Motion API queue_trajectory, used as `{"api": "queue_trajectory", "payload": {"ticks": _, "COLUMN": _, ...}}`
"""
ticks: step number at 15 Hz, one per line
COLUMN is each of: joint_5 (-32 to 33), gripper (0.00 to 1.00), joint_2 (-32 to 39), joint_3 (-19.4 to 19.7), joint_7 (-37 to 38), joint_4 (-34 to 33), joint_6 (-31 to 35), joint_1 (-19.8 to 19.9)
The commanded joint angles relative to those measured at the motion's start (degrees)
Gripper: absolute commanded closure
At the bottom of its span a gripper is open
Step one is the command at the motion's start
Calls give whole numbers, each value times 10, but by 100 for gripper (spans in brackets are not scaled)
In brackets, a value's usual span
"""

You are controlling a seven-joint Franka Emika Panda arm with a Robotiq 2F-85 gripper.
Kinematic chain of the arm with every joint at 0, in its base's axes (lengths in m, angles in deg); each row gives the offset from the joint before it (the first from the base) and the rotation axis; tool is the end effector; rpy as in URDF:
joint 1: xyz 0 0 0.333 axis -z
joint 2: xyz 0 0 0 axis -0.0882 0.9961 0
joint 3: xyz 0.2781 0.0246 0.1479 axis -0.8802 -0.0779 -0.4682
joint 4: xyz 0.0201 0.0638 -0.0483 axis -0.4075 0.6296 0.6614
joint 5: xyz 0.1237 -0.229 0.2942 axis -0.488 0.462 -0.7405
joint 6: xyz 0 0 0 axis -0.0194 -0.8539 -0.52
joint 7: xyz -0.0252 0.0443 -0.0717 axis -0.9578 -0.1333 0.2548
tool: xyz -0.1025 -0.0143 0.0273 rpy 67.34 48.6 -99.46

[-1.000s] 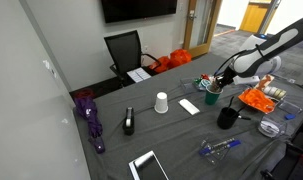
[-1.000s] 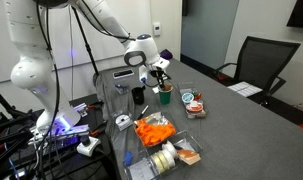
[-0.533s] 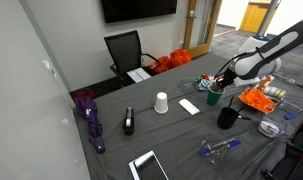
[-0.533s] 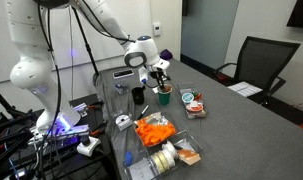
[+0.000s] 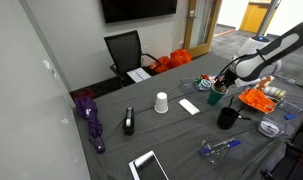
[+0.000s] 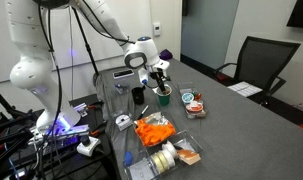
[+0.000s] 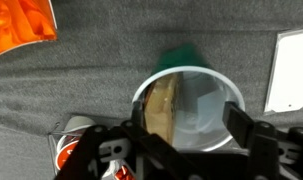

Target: Put the orange wooden rectangular block in the green cup

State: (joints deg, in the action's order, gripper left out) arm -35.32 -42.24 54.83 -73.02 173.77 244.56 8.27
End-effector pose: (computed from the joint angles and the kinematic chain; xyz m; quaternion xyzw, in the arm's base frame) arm 0.5461 -0.0993 0.2268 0.9836 -0.1156 0.1381 0.0121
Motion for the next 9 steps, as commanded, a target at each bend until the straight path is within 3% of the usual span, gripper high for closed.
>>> {"api": "queue_trajectory", "payload": {"ticks": 1, "joint_5": 14, "gripper": 0, "joint_2": -14, "joint_3": -9, "joint_7": -2, "joint_4": 20, "joint_6": 20, "joint_1": 11}}
{"api": "queue_trajectory", "payload": {"ticks": 9, "joint_5": 16, "gripper": 0, "joint_2": -15, "joint_3": -9, "joint_7": 1, "joint_4": 21, "joint_6": 36, "joint_1": 10}}
